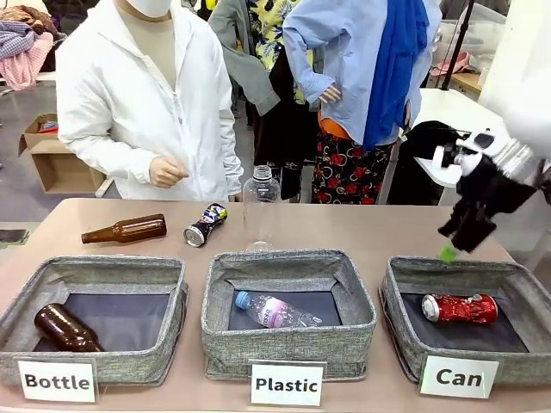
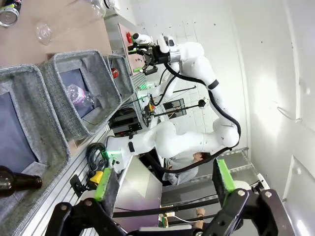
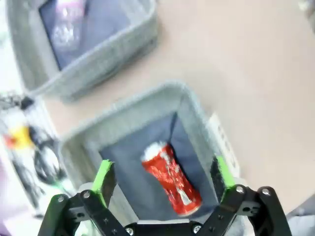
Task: Sort the can waste into the basket.
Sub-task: Pick up the can waste from the table and place it in the right Fabric basket.
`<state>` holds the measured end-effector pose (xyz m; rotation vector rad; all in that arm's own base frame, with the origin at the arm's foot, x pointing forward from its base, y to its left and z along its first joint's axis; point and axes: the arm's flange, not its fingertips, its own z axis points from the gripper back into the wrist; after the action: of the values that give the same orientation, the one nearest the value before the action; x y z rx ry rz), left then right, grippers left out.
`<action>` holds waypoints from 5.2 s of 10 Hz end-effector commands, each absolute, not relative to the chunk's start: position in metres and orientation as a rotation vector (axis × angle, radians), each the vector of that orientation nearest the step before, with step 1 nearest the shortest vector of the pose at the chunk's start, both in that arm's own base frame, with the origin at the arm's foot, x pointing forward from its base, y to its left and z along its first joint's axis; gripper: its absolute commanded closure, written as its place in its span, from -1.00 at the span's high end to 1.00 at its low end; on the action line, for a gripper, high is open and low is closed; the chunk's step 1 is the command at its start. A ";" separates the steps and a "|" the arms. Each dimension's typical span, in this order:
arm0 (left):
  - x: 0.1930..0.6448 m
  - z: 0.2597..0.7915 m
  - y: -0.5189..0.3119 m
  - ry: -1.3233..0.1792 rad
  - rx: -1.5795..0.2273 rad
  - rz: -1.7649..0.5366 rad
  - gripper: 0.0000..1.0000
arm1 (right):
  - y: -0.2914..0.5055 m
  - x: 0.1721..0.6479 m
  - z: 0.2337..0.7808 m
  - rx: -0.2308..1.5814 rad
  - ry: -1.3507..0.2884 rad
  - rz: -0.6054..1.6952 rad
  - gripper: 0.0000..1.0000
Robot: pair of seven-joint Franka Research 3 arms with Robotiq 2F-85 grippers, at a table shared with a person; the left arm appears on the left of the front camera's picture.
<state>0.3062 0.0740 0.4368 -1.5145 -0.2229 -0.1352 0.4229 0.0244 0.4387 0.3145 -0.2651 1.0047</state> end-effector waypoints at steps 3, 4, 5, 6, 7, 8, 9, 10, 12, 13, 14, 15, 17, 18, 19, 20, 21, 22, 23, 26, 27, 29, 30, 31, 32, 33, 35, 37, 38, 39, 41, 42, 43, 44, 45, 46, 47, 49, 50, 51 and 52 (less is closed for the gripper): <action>0.305 0.439 0.074 -0.220 -1.523 -0.135 1.00 | -0.008 0.443 0.453 1.111 -0.838 -0.060 1.00; 0.305 0.439 0.074 -0.220 -1.523 -0.135 1.00 | -0.021 0.445 0.450 1.216 -0.848 -0.165 1.00; 0.305 0.439 0.074 -0.220 -1.523 -0.135 1.00 | -0.032 0.448 0.445 1.305 -0.847 -0.246 1.00; 0.305 0.439 0.074 -0.220 -1.523 -0.135 1.00 | -0.041 0.451 0.439 1.378 -0.831 -0.298 1.00; 0.305 0.439 0.074 -0.220 -1.523 -0.135 1.00 | -0.049 0.454 0.434 1.443 -0.821 -0.315 1.00; 0.305 0.439 0.074 -0.220 -1.523 -0.135 1.00 | -0.055 0.459 0.430 1.509 -0.812 -0.318 1.00; 0.305 0.439 0.074 -0.220 -1.523 -0.135 1.00 | -0.053 0.448 0.438 1.102 -0.541 0.124 1.00; 0.305 0.439 0.074 -0.220 -1.523 -0.135 1.00 | -0.053 0.448 0.438 1.102 -0.541 0.124 1.00; 0.305 0.439 0.074 -0.220 -1.523 -0.135 1.00 | -0.053 0.448 0.438 1.102 -0.541 0.124 1.00; 0.305 0.439 0.074 -0.220 -1.523 -0.135 1.00 | -0.053 0.448 0.438 1.102 -0.541 0.124 1.00; 0.305 0.439 0.074 -0.220 -1.523 -0.135 1.00 | -0.053 0.448 0.438 1.102 -0.541 0.124 1.00; 0.305 0.439 0.074 -0.220 -1.523 -0.135 1.00 | -0.053 0.448 0.438 1.102 -0.541 0.124 1.00; 0.305 0.439 0.074 -0.220 -1.523 -0.135 1.00 | -0.053 0.448 0.438 1.102 -0.541 0.124 1.00; 0.305 0.439 0.074 -0.220 -1.523 -0.135 1.00 | -0.053 0.448 0.438 1.102 -0.541 0.124 1.00; 0.305 0.439 0.074 -0.220 -1.523 -0.135 1.00 | -0.053 0.448 0.438 1.102 -0.541 0.124 1.00; 0.305 0.439 0.074 -0.220 -1.523 -0.135 1.00 | -0.053 0.448 0.438 1.102 -0.541 0.124 1.00; 0.305 0.439 0.074 -0.220 -1.523 -0.135 1.00 | -0.053 0.448 0.438 1.102 -0.541 0.124 1.00; 0.305 0.439 0.074 -0.220 -1.523 -0.135 1.00 | -0.053 0.448 0.438 1.102 -0.541 0.124 1.00; 0.305 0.439 0.074 -0.220 -1.523 -0.135 1.00 | -0.053 0.448 0.438 1.102 -0.541 0.124 1.00; 0.368 0.468 0.062 -0.198 -1.325 -0.040 1.00 | -0.053 0.448 0.438 1.102 -0.541 0.124 1.00; 0.396 0.477 0.067 -0.165 -1.296 -0.004 1.00 | -0.053 0.448 0.438 1.102 -0.541 0.124 1.00; 0.402 0.480 0.081 -0.160 -1.258 0.071 1.00 | -0.053 0.448 0.438 1.102 -0.541 0.124 1.00; 0.382 0.480 0.097 -0.170 -1.289 0.064 1.00 | -0.053 0.448 0.438 1.102 -0.541 0.124 1.00; 0.349 0.483 0.120 -0.193 -1.363 0.004 1.00 | -0.053 0.448 0.438 1.102 -0.541 0.124 1.00; 0.311 0.481 0.135 -0.266 -1.391 0.010 1.00 | -0.053 0.448 0.438 1.102 -0.541 0.124 1.00; 0.282 0.476 0.139 -0.354 -1.381 0.048 1.00 | -0.053 0.448 0.438 1.102 -0.541 0.124 1.00; 0.252 0.462 0.137 -0.440 -1.364 0.111 1.00 | -0.053 0.448 0.438 1.102 -0.541 0.124 1.00; 0.252 0.454 0.136 -0.446 -1.345 0.158 1.00 | -0.053 0.448 0.438 1.102 -0.541 0.124 1.00; 0.259 0.459 0.132 -0.430 -1.332 0.138 1.00 | -0.053 0.448 0.438 1.102 -0.541 0.124 1.00; 0.274 0.464 0.126 -0.440 -1.312 0.140 1.00 | -0.053 0.448 0.438 1.102 -0.541 0.124 1.00; 0.309 0.480 0.093 -0.388 -1.187 0.096 1.00 | -0.053 0.448 0.438 1.102 -0.541 0.124 1.00; 0.339 0.488 0.071 -0.324 -1.083 0.065 1.00 | -0.053 0.448 0.438 1.102 -0.541 0.124 1.00; 0.374 0.494 0.043 -0.285 -0.940 0.050 1.00 | -0.053 0.448 0.438 1.102 -0.541 0.124 1.00; 0.391 0.495 0.023 -0.285 -0.843 0.054 1.00 | -0.053 0.448 0.438 1.102 -0.541 0.124 1.00; 0.419 0.493 -0.009 -0.265 -0.673 0.012 1.00 | -0.053 0.448 0.438 1.102 -0.541 0.124 1.00; 0.444 0.489 -0.042 -0.247 -0.485 -0.072 1.00 | -0.053 0.448 0.438 1.102 -0.541 0.124 1.00; 0.458 0.484 -0.066 -0.254 -0.340 -0.123 1.00 | -0.053 0.448 0.438 1.102 -0.541 0.124 1.00; 0.482 0.463 -0.113 -0.283 -0.065 -0.249 1.00 | -0.053 0.448 0.438 1.102 -0.541 0.124 1.00; 0.486 0.456 -0.130 -0.363 -0.007 -0.278 1.00 | -0.053 0.448 0.438 1.102 -0.541 0.124 1.00; 0.485 0.452 -0.146 -0.412 -0.037 -0.342 1.00 | -0.053 0.448 0.438 1.102 -0.541 0.124 1.00; 0.486 0.447 -0.160 -0.436 -0.095 -0.390 1.00 | -0.053 0.448 0.438 1.102 -0.541 0.124 1.00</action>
<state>0.4831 -0.1557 0.4463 -0.0445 -0.3953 -0.3811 0.4479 -0.0521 0.4362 1.1111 -0.5285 0.1128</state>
